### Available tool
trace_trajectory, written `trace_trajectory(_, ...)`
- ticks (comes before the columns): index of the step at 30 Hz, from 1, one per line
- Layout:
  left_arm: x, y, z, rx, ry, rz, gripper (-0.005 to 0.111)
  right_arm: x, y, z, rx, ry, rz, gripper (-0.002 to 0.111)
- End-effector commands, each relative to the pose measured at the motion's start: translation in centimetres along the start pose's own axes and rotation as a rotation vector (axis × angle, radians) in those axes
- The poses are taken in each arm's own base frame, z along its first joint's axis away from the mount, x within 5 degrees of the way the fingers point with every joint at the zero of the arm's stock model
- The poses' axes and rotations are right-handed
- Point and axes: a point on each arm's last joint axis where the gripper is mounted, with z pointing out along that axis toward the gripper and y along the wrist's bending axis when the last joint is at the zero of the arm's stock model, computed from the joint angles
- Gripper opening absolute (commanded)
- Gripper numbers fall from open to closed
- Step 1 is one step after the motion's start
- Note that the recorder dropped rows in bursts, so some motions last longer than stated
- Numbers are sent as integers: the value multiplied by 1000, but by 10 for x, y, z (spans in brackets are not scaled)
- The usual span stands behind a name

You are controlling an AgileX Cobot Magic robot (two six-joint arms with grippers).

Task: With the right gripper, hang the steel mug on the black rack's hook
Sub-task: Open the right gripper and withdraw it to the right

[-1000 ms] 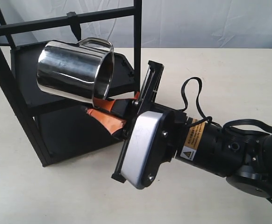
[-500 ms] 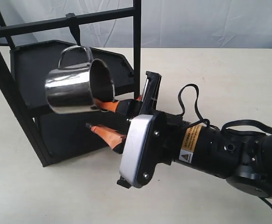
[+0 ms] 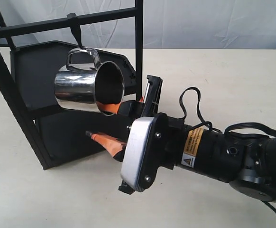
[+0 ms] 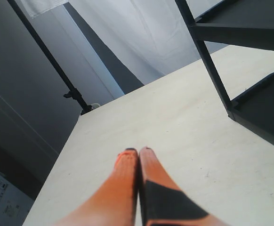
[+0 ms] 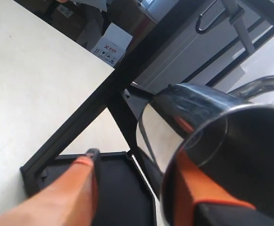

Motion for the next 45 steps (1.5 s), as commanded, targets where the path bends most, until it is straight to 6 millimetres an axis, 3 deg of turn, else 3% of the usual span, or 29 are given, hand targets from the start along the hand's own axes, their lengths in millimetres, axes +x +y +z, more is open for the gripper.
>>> trace_trajectory(1,-1,0,0,-1,-12,-4,2,1,-7,-3,55,28,38,54)
trace_trajectory(5,-1,0,0,-1,-12,-4,2,2,-8,-3,65,36,46,62)
trace_trajectory(19,-1,0,0,-1,-12,-4,2,-9,-23,-15,100,118,62,62)
trace_trajectory(31,-1,0,0,-1,-12,-4,2,-40,-50,-57,173,237,107,60)
trace_trajectory(36,-1,0,0,-1,-12,-4,2,-61,-63,-88,252,246,257,43)
trace_trajectory(38,-1,0,0,-1,-12,-4,2,-70,-68,-102,305,217,357,30)
trace_trajectory(41,-1,0,0,-1,-12,-4,2,-81,-75,-121,387,158,550,0)
trace_trajectory(45,-1,0,0,-1,-12,-4,2,-89,-80,-138,460,90,740,-1)
